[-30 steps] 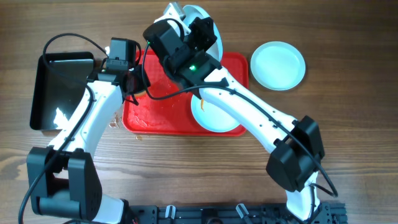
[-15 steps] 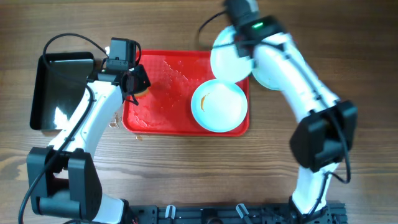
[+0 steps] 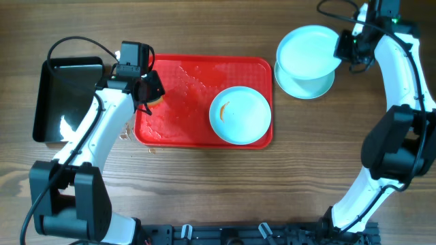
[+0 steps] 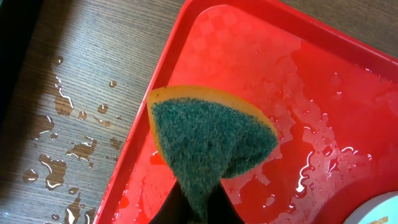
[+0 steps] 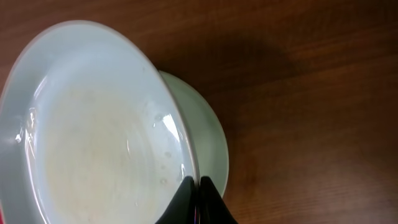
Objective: Clean dirty plates on tray and stack at the side
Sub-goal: 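Stack the plate onto the plate beside the tray and release, then move the right gripper to the last plate and grip its rim, then drag the last plate toward the tray center with the right gripper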
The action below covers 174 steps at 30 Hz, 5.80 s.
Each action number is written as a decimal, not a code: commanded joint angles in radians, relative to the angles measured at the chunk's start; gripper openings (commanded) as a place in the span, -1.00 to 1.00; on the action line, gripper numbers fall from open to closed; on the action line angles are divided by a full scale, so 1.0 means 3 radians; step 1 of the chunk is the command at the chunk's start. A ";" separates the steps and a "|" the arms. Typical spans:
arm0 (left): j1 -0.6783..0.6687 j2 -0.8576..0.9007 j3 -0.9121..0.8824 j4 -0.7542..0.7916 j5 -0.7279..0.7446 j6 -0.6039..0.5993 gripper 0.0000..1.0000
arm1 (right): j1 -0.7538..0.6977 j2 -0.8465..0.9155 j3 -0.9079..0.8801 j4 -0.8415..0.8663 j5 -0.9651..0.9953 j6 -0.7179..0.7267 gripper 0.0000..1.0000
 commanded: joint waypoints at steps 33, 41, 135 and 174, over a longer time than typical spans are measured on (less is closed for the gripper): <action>-0.0001 0.0036 -0.0034 0.0069 0.0032 -0.0022 -0.92 | 0.1722 -0.0072 -0.0514 0.0235 0.0193 -0.0497 0.04; -0.0001 0.0036 -0.0034 0.0065 0.0032 -0.0020 -0.92 | 0.1857 0.0037 -0.0514 0.0272 0.0509 -0.0809 -0.01; -0.0001 0.0036 -0.0034 0.0065 0.0093 -0.0020 -0.92 | 0.2642 0.0370 -0.0657 -0.0056 -0.0546 0.3318 0.08; -0.0005 0.0038 -0.0034 0.0067 0.0615 -0.0008 -0.92 | 0.2605 0.0370 -0.0872 0.0984 0.0530 0.0520 -0.91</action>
